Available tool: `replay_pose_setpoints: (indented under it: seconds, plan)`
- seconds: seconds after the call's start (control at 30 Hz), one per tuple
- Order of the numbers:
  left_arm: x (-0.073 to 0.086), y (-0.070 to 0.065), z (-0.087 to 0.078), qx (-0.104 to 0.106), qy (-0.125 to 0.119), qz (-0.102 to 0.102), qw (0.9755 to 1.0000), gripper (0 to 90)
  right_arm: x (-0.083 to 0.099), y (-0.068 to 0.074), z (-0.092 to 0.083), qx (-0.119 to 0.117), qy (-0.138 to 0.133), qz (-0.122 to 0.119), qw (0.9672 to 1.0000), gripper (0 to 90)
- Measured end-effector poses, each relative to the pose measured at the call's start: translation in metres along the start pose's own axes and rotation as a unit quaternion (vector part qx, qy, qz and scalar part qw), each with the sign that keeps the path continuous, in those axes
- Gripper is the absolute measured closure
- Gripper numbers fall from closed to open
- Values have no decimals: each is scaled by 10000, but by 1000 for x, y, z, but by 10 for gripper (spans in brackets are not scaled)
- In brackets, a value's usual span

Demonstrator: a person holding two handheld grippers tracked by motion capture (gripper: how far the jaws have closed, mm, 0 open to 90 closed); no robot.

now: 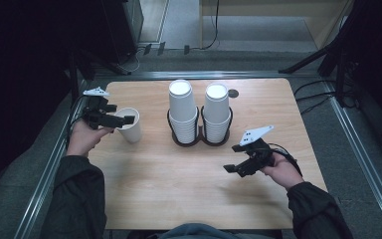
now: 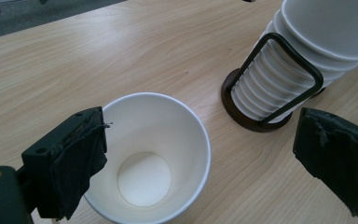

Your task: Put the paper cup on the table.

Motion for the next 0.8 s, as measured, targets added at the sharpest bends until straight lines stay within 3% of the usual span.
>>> replay_pose_setpoints:
  seconds: [0.1,0.2,0.4,0.5,0.67,0.8]
  plan:
    - [0,-3,2,5,44,43,10000,30,0,0,0,-6,2,5,10000,187]
    - [2,-7,4,92,58,60,9999,123,-1,0,-2,-1,-62,24,10000,187]
    - [2,-22,5,174,99,214,9996,128,-3,3,-4,31,-64,11,10000,187]
    - [2,-26,6,169,117,216,9996,137,-5,5,-4,31,-87,-12,10000,187]
    - [2,-40,7,392,82,230,9989,140,-7,6,-5,44,-119,81,9999,187]
    - [4,-48,12,422,133,254,9987,140,-8,5,-6,53,-155,99,9998,187]
Point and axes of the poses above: each handheld gripper's, and its own axes: z roughly forward along the jaws, x roughly out of its underside, y roughly to its left, the point moved 6 cm from there along z, roughly forward along the jaws, and after that the axes turned 9 degrees about x, right-handed, at the moved point
